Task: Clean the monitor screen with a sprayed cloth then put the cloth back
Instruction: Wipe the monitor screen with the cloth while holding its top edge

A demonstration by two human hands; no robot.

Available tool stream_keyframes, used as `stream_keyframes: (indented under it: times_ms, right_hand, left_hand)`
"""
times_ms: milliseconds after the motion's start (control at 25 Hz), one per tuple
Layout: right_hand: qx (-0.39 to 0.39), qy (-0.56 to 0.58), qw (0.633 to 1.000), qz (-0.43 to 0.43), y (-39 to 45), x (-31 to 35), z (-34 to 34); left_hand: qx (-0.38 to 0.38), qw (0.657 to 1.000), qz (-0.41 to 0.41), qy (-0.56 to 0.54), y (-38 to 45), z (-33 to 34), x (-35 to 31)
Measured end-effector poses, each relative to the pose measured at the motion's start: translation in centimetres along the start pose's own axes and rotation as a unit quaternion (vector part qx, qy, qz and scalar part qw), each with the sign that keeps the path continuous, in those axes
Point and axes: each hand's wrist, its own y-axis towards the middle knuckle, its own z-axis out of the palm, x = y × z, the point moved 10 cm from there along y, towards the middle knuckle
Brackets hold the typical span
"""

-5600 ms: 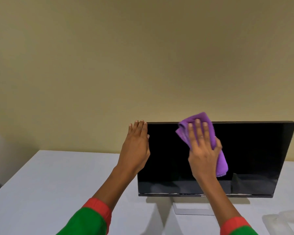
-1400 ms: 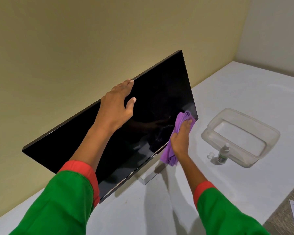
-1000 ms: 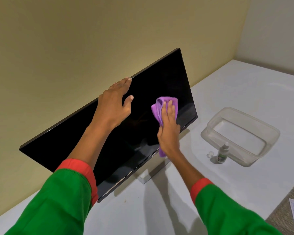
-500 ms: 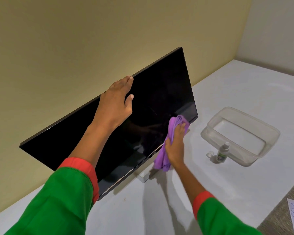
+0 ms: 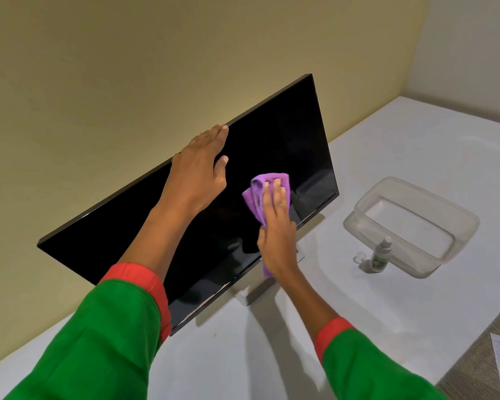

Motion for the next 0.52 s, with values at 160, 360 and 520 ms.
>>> stream_keyframes:
  times_ms: [160, 360, 520]
  right_hand:
    - [-0.012, 0.110, 0.985, 0.134, -0.2, -5.5, -1.1]
    - [0.036, 0.131, 0.979, 0.149, -5.8, -4.9, 1.7]
    - [0.099, 0.063, 0.992, 0.047, -8.5, 0.2, 5.1]
  left_hand:
    - [0.025, 0.998, 0.058, 0.028, -0.4, -0.2, -0.1]
    - [0.008, 0.994, 0.071, 0.084, -2.9, -1.1, 1.1]
    - [-0.031, 0.995, 0.014, 0.093, -5.3, -2.9, 4.3]
